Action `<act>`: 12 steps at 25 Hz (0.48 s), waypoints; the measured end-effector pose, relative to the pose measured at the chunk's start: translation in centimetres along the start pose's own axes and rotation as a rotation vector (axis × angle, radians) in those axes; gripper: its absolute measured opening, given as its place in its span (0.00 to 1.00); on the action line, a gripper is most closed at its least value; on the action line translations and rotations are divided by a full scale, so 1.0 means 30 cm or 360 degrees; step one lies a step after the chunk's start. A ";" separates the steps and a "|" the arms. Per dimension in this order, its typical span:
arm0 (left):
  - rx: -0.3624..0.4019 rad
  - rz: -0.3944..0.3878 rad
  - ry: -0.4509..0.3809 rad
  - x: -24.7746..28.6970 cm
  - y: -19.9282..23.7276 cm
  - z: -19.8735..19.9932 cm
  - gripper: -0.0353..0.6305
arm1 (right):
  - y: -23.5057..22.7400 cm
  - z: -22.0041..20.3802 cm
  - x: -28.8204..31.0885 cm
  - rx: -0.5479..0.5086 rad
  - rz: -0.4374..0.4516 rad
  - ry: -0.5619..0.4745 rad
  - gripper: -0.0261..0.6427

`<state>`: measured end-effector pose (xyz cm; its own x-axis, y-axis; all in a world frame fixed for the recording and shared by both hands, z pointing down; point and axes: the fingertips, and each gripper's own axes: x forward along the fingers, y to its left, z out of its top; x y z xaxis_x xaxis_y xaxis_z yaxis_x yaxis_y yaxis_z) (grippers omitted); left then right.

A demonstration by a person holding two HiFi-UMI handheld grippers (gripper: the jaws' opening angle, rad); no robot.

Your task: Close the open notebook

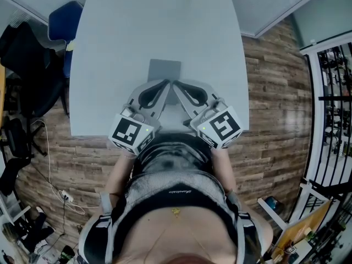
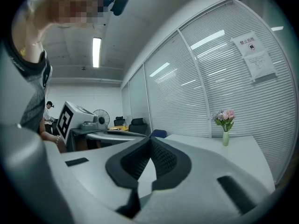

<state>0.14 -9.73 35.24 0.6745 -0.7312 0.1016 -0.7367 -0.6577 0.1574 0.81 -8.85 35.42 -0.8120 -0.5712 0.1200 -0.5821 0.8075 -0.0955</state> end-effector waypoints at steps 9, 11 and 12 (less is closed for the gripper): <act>0.0006 -0.0016 -0.0020 0.008 -0.001 -0.009 0.07 | -0.003 -0.001 -0.002 0.0000 -0.0003 0.0009 0.04; 0.0009 -0.0018 -0.0021 0.012 -0.003 -0.011 0.07 | -0.007 -0.003 -0.004 0.0002 -0.0012 0.0011 0.04; 0.0009 -0.0020 -0.0019 0.014 -0.004 -0.013 0.07 | -0.010 -0.004 -0.006 0.0003 -0.0017 0.0013 0.04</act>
<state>0.52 -9.89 35.64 0.6833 -0.7248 0.0876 -0.7283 -0.6681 0.1527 1.12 -8.97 35.55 -0.8055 -0.5784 0.1289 -0.5907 0.8012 -0.0960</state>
